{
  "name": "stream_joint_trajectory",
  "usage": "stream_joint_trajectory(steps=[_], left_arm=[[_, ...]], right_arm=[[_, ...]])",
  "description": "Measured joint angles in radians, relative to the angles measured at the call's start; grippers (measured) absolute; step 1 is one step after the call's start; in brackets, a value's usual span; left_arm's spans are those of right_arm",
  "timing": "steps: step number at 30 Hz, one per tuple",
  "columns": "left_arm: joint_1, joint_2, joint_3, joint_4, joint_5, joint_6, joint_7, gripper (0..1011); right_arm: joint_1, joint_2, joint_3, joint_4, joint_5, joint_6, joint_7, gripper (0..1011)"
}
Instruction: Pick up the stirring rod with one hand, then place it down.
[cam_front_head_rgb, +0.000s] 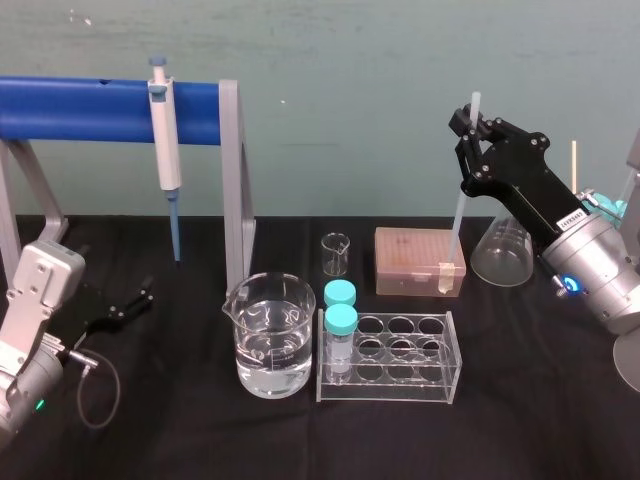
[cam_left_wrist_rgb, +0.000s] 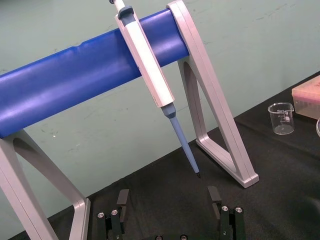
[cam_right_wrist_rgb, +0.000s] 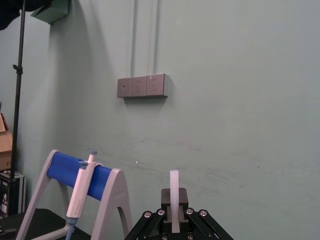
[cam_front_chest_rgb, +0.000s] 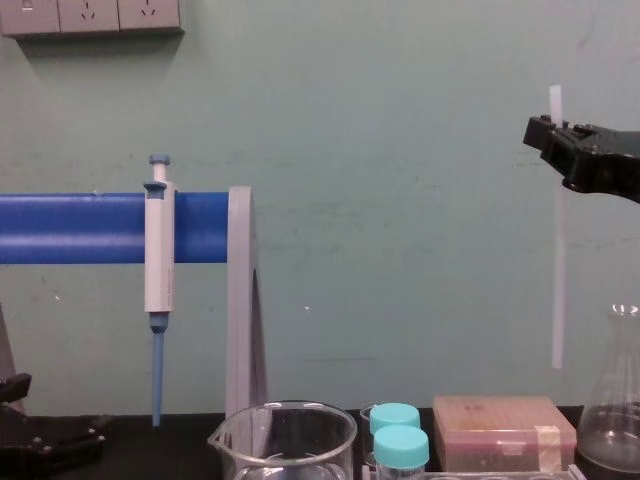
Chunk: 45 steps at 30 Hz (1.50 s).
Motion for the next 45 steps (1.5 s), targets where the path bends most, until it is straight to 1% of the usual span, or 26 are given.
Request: stream_joint_trajectory(steps=[22,39,43,45], left_arm=[[0.0,0.0,0.0,0.0,0.0,0.0,0.0,1000],[0.0,0.0,0.0,0.0,0.0,0.0,0.0,1000],[0.0,0.0,0.0,0.0,0.0,0.0,0.0,1000],[0.0,0.0,0.0,0.0,0.0,0.0,0.0,1000]], right_arm=[[-0.005,0.004,-0.003,-0.003,0.007,0.006,0.002,72],[0.002,0.009,-0.008,0.015,0.003,0.009,0.006,72],[0.005,0.011,-0.01,0.019,0.007,0.013,0.015,72],[0.008,0.017,-0.014,0.024,0.028,0.027,0.04,72]])
